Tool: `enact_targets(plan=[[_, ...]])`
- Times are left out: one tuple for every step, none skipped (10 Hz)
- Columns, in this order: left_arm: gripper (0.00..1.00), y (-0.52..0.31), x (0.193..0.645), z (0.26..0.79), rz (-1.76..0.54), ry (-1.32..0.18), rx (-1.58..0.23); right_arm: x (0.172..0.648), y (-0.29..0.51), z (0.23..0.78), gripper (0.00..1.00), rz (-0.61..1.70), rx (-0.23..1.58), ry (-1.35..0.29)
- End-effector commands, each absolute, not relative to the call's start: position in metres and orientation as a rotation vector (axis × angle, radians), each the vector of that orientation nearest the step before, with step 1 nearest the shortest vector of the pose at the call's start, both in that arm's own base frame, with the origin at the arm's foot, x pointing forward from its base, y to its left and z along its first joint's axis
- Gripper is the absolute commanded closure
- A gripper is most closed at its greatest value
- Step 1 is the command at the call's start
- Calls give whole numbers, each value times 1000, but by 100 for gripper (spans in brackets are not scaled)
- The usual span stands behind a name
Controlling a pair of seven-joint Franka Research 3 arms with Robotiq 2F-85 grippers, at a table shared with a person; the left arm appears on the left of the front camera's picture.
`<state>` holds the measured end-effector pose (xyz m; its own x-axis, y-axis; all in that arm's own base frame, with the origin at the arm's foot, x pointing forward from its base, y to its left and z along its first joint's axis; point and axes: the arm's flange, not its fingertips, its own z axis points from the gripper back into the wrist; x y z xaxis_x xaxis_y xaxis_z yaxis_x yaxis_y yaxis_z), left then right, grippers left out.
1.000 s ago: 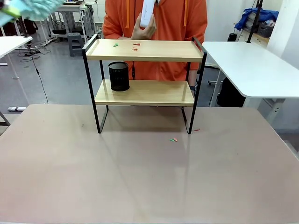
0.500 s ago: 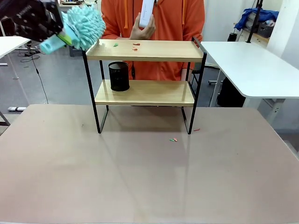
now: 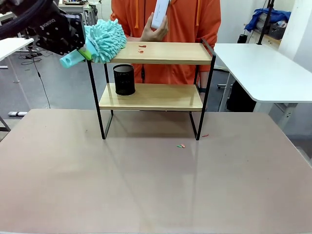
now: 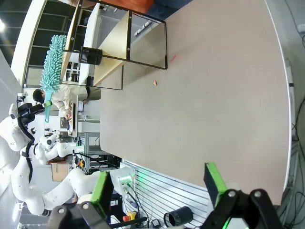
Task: Clean the shelf.
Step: Clean the remaining tier of the Shelf with the Duster once objects are removed.
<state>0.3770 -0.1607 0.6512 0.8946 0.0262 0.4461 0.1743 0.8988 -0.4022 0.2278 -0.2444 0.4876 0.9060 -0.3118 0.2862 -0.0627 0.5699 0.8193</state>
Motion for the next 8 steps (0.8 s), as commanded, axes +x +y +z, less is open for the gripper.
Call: enact_targets(plan=[[87, -166, 377, 655, -157, -444, -452, 229, -244, 488, 0, -132, 967, -451], [87, -169, 374, 655, -203, -433, -467, 229, -244, 488, 0, -132, 967, -451], [87, -171, 370, 656, -254, -417, -488, 229, -244, 488, 0, -132, 967, -451], [87, -173, 366, 656, -319, -408, -506, 229, -244, 488, 0, -132, 967, -451], [87, -176, 361, 656, -386, -399, -507, 229, -244, 488, 0, -132, 967, -451], [87, -176, 357, 656, -479, -363, -515, 229, -244, 488, 0, -132, 967, -451], [87, -171, 347, 658, -647, -292, -533, 229, -244, 488, 0, -132, 967, -451], [87, -163, 335, 659, -817, -210, -579, 229, -244, 488, 0, -132, 967, -451]])
